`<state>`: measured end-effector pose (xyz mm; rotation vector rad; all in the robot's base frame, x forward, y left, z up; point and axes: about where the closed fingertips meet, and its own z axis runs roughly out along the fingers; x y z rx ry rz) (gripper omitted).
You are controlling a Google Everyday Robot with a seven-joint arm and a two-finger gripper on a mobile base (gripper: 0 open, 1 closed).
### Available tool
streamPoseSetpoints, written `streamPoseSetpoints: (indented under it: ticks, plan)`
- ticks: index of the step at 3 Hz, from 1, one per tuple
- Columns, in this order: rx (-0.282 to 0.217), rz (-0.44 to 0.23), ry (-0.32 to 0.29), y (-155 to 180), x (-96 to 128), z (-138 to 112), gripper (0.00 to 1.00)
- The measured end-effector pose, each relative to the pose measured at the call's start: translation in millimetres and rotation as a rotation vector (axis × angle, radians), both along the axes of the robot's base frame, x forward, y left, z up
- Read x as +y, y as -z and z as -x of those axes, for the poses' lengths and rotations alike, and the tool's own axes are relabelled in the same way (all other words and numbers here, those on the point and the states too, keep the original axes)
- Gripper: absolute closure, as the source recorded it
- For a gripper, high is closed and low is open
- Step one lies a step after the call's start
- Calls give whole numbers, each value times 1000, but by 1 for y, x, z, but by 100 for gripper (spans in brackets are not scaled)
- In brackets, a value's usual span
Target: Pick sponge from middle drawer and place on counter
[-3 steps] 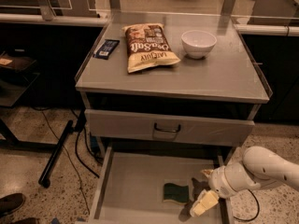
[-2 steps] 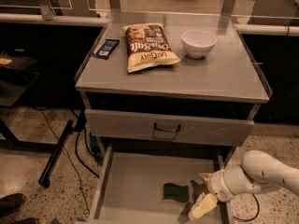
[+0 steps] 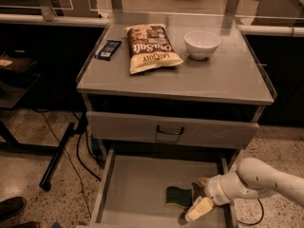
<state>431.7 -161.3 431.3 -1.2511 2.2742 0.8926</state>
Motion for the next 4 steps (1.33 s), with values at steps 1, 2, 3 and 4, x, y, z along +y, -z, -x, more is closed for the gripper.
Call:
streamPoseSetpoints:
  ticks: [1,2,3,4]
  plan:
    - [-5,-7,13,14,3,-7,0]
    - [-5,-42,9,36,19,-20,0]
    - [-5,-44,8,37,20,-21,0]
    - [-15,-22,2,44,26,-17,0]
